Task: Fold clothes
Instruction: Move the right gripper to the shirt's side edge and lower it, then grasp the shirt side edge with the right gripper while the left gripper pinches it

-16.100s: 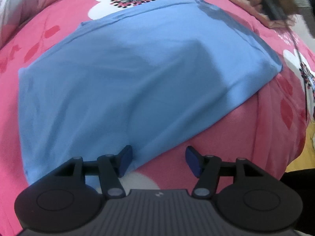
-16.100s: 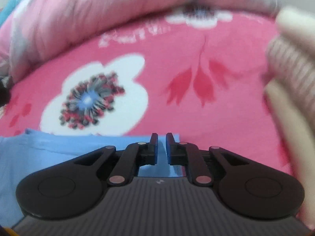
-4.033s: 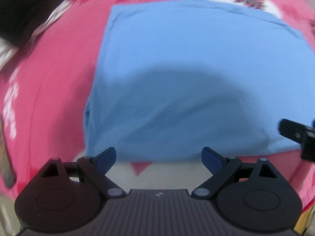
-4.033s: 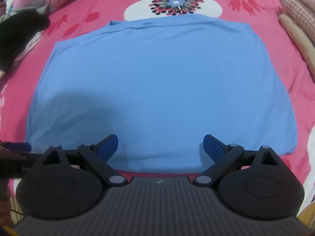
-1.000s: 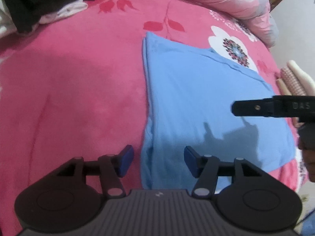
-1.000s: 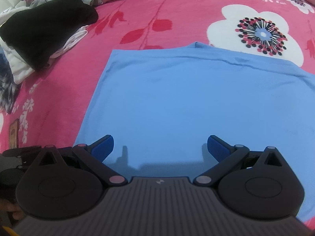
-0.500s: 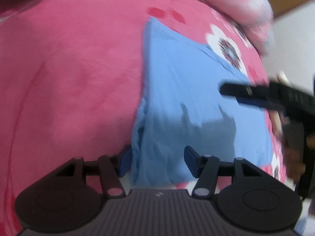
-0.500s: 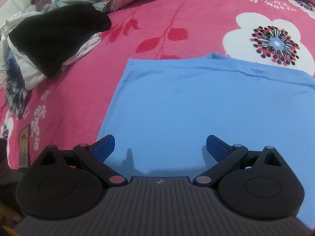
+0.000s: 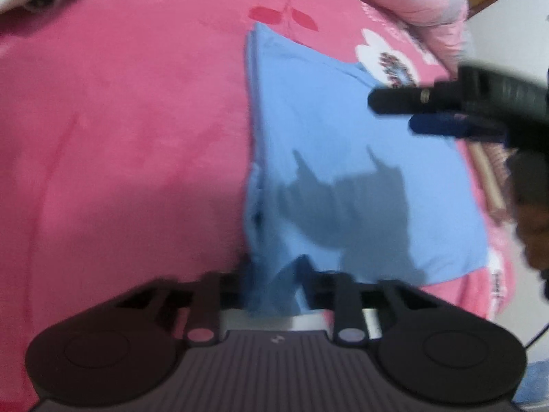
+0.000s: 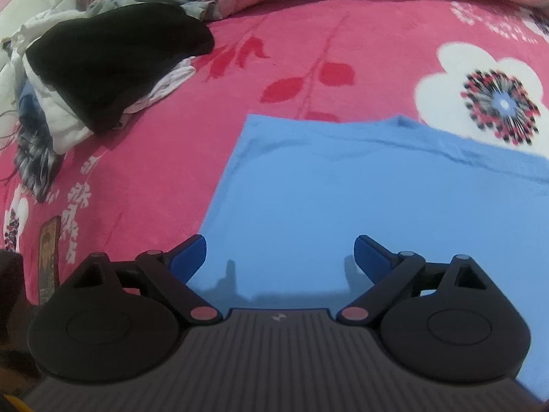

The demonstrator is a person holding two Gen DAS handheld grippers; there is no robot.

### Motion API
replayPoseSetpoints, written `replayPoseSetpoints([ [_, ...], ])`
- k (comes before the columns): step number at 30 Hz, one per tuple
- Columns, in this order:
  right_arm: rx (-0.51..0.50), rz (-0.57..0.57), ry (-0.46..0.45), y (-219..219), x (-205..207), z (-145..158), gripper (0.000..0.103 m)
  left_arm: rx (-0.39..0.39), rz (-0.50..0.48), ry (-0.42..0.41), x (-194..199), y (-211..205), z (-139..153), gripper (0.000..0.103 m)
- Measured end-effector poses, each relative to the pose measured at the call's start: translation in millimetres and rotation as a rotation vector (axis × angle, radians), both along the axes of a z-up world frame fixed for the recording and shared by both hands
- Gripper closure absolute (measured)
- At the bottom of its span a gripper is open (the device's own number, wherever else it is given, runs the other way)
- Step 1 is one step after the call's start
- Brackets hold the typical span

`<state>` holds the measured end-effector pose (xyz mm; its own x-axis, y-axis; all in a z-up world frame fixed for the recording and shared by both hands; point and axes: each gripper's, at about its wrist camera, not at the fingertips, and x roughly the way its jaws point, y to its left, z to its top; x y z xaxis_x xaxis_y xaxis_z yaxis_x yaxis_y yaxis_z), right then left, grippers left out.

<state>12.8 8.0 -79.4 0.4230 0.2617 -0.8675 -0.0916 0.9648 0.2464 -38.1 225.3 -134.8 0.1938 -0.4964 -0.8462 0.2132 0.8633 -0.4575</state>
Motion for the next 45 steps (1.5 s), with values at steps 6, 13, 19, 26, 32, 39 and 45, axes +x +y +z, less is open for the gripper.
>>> replayPoseSetpoints([
  [6,-0.031,0.067,0.002,34,28,-4,0.010,-0.024,0.014,-0.108,-12,3,19,0.096],
  [13,-0.139,0.158,0.055,69,60,-25,0.011,-0.078,-0.012,-0.179,-21,-1,34,0.096],
  [19,-0.234,0.202,0.096,89,81,-45,0.022,-0.103,-0.037,-0.195,-25,-6,38,0.096],
  [26,-0.285,0.180,0.126,95,88,-59,0.042,-0.121,-0.047,-0.194,-23,-9,37,0.096],
  [32,-0.287,0.165,0.105,94,87,-54,0.067,-0.142,-0.056,-0.198,-19,-12,36,0.096],
  [39,-0.238,0.108,0.095,77,84,-44,0.093,-0.176,-0.075,-0.209,-16,-14,42,0.096],
  [45,-0.209,0.077,0.044,63,79,-27,0.095,-0.205,-0.111,-0.231,-13,-22,51,0.096],
])
